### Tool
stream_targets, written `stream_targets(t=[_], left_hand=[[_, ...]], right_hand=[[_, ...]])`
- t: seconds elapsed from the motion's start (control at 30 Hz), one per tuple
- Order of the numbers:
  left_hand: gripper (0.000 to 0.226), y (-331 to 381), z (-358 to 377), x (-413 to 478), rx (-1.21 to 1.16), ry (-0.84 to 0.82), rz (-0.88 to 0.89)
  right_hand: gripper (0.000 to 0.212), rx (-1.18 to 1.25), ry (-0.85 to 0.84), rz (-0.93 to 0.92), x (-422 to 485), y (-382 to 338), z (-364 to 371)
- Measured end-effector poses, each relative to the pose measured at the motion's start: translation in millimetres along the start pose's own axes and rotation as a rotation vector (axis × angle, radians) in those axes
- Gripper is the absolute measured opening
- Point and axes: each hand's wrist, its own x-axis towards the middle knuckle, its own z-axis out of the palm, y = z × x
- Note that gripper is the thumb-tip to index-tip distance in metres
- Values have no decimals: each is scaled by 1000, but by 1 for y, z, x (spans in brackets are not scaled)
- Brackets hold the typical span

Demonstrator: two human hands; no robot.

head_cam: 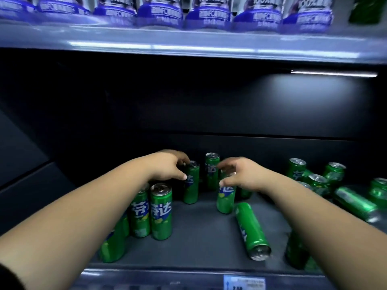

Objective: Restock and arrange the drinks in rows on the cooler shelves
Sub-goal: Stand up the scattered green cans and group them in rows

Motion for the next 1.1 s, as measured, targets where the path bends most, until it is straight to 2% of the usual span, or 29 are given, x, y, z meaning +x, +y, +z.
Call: stream_targets(t=[0.13, 0.27, 0.4, 0.57, 0.7, 0.93, 1.1], left_hand=[[65, 20, 6, 30, 62, -8, -19], [75, 27, 15, 53, 75, -65, -82], [74, 33, 20, 63, 103, -85, -127], [73, 31, 23, 67, 141, -71, -202], [67, 30, 29, 66, 96, -12, -225], [73, 42, 16, 41, 36, -9, -76], [62, 45, -11, -13, 3, 41, 89]], right_hand=[[57, -102, 61, 29, 6, 27, -20], [69, -135, -46, 67, 18, 46, -22], [78, -184, -155, 42, 28, 54, -14], [91, -183, -124, 57, 34, 53, -3], [71, -112, -37, 58, 32, 50, 6], [79, -32, -15, -48, 12, 32, -6], [76, 137, -84, -99, -15, 3, -22]])
